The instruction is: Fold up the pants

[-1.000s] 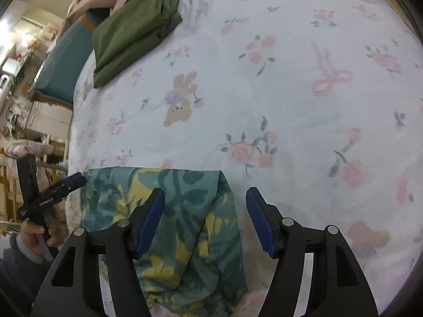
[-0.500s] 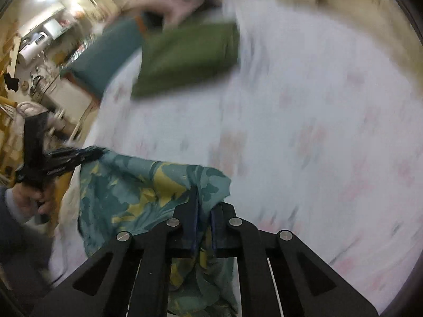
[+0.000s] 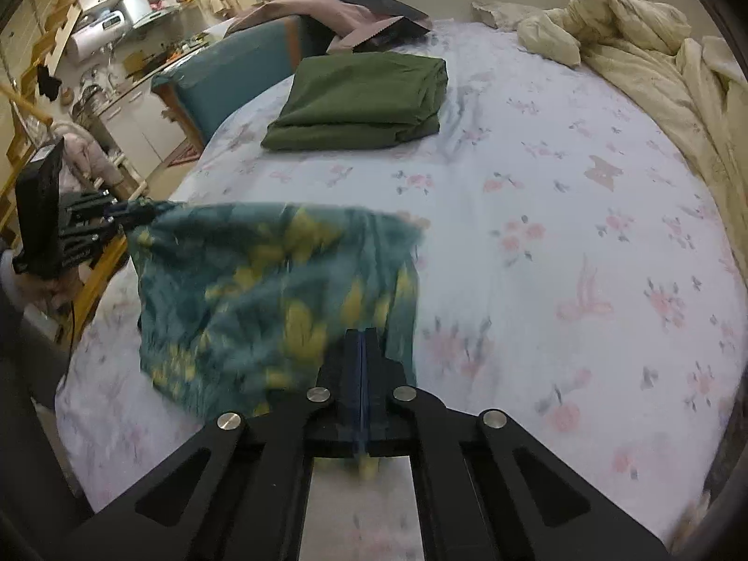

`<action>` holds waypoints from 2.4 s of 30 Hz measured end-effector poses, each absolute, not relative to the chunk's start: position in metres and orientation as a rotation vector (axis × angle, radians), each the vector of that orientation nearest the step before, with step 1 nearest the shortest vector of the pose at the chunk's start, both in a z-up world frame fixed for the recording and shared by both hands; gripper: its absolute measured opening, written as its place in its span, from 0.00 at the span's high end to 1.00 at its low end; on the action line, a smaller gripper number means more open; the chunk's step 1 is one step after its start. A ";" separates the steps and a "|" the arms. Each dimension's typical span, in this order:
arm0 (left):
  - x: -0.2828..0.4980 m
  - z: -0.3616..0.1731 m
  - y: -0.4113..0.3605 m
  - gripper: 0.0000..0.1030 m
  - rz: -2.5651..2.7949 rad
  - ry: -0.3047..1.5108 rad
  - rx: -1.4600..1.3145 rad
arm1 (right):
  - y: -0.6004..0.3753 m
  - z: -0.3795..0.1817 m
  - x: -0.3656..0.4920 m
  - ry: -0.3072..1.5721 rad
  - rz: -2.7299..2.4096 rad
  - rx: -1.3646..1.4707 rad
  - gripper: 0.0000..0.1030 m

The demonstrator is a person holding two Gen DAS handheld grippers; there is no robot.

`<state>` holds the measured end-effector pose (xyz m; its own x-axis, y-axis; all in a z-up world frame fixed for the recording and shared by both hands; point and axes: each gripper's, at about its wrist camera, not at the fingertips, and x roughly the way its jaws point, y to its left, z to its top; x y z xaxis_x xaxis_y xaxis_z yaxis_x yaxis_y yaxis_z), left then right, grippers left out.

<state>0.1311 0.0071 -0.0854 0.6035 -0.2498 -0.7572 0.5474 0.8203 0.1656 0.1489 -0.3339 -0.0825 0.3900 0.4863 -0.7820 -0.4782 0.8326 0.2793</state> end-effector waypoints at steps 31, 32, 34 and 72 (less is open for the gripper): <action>0.230 -0.137 0.006 0.96 -0.345 1.011 0.304 | -0.299 -0.134 0.262 1.138 0.595 0.118 0.97; 0.233 -0.137 0.001 0.96 -0.349 1.004 0.313 | -0.304 -0.132 0.257 1.128 0.583 0.113 0.97; 0.234 -0.136 -0.008 0.96 -0.351 0.984 0.330 | -0.312 -0.130 0.247 1.104 0.573 0.083 0.97; 0.063 -0.093 0.000 0.75 -0.841 1.078 0.667 | -0.341 -0.085 0.059 1.236 0.318 -0.379 0.52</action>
